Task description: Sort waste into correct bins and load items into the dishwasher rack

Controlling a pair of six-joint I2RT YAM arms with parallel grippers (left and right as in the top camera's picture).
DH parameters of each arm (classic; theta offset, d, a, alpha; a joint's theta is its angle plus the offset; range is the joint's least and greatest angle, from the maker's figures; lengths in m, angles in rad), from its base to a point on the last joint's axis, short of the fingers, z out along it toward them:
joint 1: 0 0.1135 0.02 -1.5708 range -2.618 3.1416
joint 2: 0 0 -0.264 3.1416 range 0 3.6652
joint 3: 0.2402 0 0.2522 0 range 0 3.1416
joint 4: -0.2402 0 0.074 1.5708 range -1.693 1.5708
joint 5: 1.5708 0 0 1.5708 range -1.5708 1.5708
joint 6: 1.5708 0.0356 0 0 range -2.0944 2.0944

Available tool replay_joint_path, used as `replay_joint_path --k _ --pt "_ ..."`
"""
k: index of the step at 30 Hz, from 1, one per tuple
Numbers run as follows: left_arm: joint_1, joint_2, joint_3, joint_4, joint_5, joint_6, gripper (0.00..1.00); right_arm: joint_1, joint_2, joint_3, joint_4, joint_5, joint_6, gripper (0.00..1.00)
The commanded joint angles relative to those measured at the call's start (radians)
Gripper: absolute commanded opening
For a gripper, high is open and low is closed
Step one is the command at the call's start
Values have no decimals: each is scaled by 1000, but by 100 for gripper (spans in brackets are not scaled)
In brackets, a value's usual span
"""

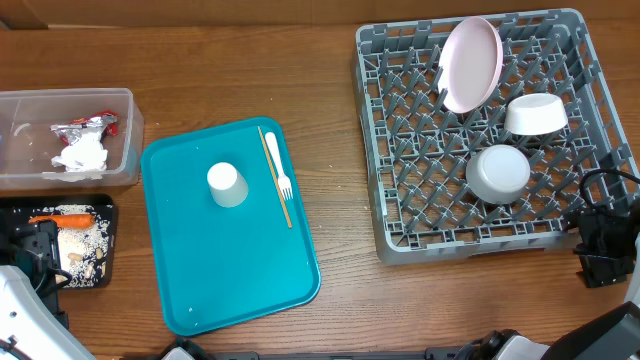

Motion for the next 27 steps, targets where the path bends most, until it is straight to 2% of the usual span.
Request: replay_joint_path --k 1,15,20,24,26,27 --pt "5 -1 14 1 1 -17 100 -1 1 -7 -53 8 20 83" --pt "5 -1 14 1 1 -17 100 -1 -26 10 -17 10 21 84" --pt "5 -1 14 1 1 -17 100 0 -48 138 -86 2 8 84" --pt "5 -1 14 1 1 -17 100 0 -99 288 -145 -154 -147 88" --pt "5 -1 14 1 1 -17 100 0 -129 355 -168 -286 -253 95" --pt "5 -1 14 1 1 -17 100 0 -158 399 -181 -414 -348 98"
